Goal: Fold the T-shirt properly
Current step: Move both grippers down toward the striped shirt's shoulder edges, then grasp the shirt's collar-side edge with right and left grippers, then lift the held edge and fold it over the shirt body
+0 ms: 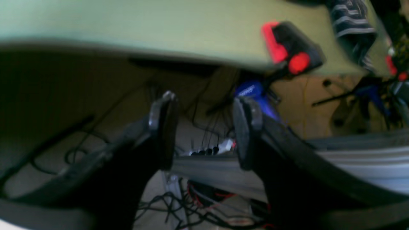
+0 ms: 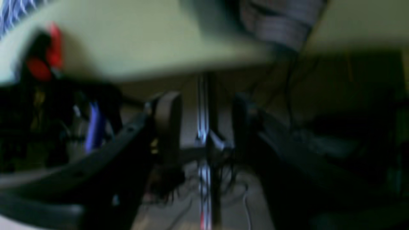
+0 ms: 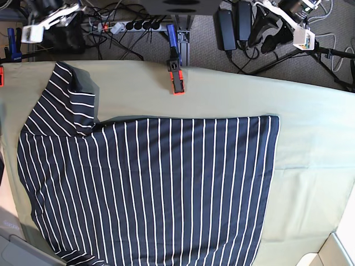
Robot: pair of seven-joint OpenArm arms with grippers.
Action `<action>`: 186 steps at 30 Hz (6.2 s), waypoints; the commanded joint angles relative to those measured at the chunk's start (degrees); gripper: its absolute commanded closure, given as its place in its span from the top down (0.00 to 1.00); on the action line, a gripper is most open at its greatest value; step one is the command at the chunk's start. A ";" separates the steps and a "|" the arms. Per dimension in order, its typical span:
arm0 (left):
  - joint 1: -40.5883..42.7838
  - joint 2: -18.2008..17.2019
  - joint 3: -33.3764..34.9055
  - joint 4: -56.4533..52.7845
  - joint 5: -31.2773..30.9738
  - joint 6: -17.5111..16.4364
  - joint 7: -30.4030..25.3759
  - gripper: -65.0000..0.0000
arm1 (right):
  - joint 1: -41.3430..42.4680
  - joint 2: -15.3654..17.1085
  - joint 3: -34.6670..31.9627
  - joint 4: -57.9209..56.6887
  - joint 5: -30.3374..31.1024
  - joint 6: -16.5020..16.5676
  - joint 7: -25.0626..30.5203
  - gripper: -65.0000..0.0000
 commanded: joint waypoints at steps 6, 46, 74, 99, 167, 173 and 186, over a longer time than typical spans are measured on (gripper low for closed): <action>0.81 -0.33 -0.33 2.60 -2.56 -1.06 0.13 0.49 | 5.64 0.48 8.61 0.22 2.64 2.93 -0.50 0.49; -5.60 -3.17 -1.77 2.58 -4.74 0.68 3.26 0.49 | 32.22 -1.51 -3.76 -27.50 4.52 2.80 -4.61 0.49; -38.23 -11.06 6.58 -28.83 -8.92 4.20 6.67 0.49 | 32.22 -1.95 -3.76 -27.50 0.81 2.78 -4.57 0.49; -43.32 -6.67 12.04 -28.89 -2.64 5.22 7.04 0.00 | 32.24 -1.95 -3.72 -27.43 -3.91 2.78 -4.57 0.00; -78.84 -9.16 14.38 -55.34 0.28 -1.06 3.34 0.00 | 89.83 9.97 -16.79 -50.66 -19.50 2.93 -13.60 0.00; -81.83 -9.18 14.38 -58.42 0.31 -1.06 3.17 0.01 | 94.09 9.94 -16.83 -55.71 -22.34 2.91 -11.85 0.00; -82.53 -9.20 15.10 -58.31 2.14 -1.06 1.88 0.51 | 94.90 9.99 -16.81 -59.76 -20.00 2.75 -6.91 0.65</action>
